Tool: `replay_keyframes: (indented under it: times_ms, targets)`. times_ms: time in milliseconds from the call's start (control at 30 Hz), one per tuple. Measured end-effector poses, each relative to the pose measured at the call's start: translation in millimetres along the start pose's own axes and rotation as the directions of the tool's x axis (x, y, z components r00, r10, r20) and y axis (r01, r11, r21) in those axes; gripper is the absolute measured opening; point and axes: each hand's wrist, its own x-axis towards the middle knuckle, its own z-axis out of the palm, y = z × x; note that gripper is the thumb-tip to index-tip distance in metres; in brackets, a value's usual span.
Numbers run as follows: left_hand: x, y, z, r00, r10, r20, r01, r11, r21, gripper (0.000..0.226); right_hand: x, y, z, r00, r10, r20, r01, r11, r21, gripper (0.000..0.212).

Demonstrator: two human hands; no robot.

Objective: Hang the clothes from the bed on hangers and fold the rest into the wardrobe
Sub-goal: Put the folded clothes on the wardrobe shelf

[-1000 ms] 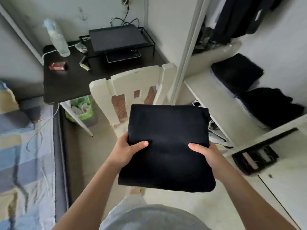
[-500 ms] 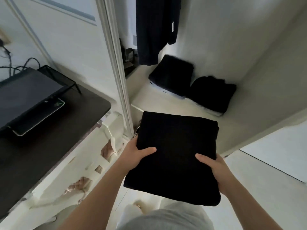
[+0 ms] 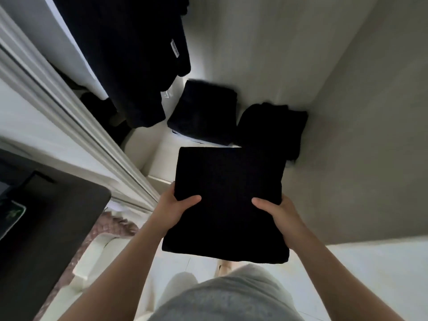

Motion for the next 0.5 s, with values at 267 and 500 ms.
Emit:
replay_keyframes:
  times_ms: [267,500]
  targets:
    - [92.1,29.9,3.2,1.0,-0.023,-0.017,0.025,0.993,0.113,0.046,69.0,-8.1,10.3,0.992,0.015,-0.127,-0.003,0.996,0.093,0.039]
    - [189.5,50.7,9.1,0.997,0.02,0.069,-0.036,0.97,0.242,0.051,137.8,-14.3,17.8,0.967,0.026,-0.253,0.015,0.987,0.157,0.032]
